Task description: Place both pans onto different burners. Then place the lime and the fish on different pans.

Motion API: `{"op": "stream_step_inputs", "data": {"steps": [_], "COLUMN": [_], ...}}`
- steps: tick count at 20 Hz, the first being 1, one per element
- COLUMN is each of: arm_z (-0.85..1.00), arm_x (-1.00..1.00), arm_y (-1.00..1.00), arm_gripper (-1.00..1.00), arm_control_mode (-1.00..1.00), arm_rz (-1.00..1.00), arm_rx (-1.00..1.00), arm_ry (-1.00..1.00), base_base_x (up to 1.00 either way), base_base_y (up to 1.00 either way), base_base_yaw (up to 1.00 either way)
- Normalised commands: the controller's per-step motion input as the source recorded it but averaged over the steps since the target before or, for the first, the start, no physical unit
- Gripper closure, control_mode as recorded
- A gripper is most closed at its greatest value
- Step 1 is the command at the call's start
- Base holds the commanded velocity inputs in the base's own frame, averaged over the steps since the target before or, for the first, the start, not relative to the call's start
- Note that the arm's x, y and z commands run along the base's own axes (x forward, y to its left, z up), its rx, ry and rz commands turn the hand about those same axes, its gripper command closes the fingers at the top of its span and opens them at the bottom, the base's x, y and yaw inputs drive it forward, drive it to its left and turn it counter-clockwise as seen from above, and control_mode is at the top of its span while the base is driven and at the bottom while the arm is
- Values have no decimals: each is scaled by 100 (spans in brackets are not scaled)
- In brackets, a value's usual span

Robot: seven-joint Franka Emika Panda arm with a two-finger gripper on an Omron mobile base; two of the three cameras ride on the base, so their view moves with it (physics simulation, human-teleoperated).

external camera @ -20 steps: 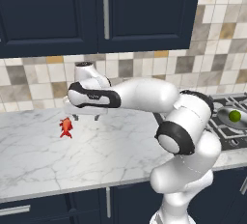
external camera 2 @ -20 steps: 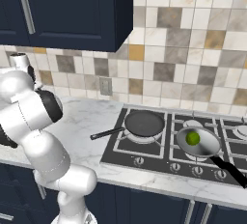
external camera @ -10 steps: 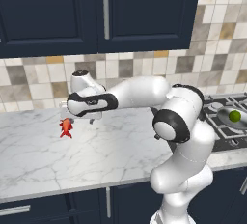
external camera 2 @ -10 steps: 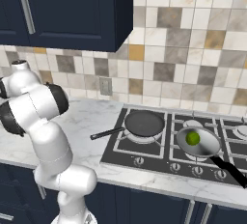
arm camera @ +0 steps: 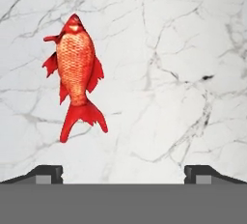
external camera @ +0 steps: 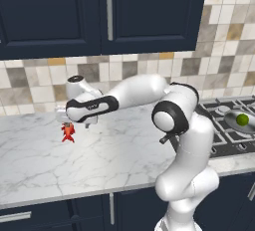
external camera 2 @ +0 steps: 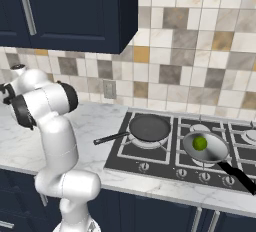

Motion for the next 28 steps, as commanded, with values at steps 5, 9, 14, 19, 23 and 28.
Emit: {"op": "stream_step_inputs", "data": {"steps": [5,9,14,19,23,28], "arm_z": [-15,-20,-21,-9,-7,-12], "arm_x": [17,19,22,20,24,26], "arm_y": [7,0,8,14,14,11], "arm_gripper": [-100,-100,-100,-100,-100,-100], "arm_control_mode": [-100,-100,-100,-100,-100,-100], "arm_rz": [0,0,0,0,0,0], "arm_rx": [0,0,0,0,0,0], "arm_ry": [-4,-5,-3,0,0,0], "base_base_x": [0,0,0,0,0,0], "base_base_y": [0,0,0,0,0,0], "base_base_yaw": [0,0,0,0,0,0]}}
